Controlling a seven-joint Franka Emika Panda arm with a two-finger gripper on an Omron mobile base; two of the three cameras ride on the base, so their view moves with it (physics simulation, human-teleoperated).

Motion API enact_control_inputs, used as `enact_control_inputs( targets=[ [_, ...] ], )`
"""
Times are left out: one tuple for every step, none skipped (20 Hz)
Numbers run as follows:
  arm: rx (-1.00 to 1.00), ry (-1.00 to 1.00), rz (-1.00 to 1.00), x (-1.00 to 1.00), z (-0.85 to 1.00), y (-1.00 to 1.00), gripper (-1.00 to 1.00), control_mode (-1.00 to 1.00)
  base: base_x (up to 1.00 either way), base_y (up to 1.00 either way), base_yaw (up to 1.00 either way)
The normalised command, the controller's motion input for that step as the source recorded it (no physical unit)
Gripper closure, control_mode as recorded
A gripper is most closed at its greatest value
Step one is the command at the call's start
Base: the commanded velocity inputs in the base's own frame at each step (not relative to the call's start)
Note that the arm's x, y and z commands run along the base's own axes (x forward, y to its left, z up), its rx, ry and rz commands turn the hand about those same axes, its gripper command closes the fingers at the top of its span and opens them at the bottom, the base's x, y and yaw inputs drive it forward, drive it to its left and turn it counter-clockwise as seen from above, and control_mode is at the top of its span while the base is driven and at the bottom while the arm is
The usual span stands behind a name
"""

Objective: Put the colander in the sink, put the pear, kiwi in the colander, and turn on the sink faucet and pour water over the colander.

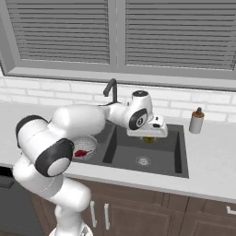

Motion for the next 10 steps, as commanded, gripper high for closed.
enact_control_inputs(
  targets=[
    [0.0,-0.05,0.0,-0.36,0.33,0.77,1.0,-1.0,0.0,0.0,0.0],
    [0.0,-0.1,0.0,-0.4,0.25,0.8,1.0,-1.0,0.0,0.0,0.0],
    [0.0,-0.11,0.0,-0.41,0.25,0.8,1.0,-1.0,0.0,0.0,0.0],
    [0.0,-0.11,0.0,-0.38,0.24,0.78,1.0,-1.0,0.0,0.0,0.0],
    [0.0,-0.11,0.0,-0.38,0.25,0.77,1.0,-1.0,0.0,0.0,0.0],
    [0.0,-0.1,0.0,-0.41,0.25,0.78,1.0,-1.0,0.0,0.0,0.0],
    [0.0,-0.08,0.0,-0.41,0.25,0.79,1.0,-1.0,0.0,0.0,0.0],
    [0.0,-0.09,0.0,-0.43,0.24,0.81,1.0,-1.0,0.0,0.0,0.0],
    [0.0,-0.1,-0.02,-0.43,0.22,0.82,1.0,-1.0,0.0,0.0,0.0],
    [0.0,-0.12,-0.04,-0.48,0.21,0.83,1.0,-1.0,0.0,0.0,0.0]
  ],
)
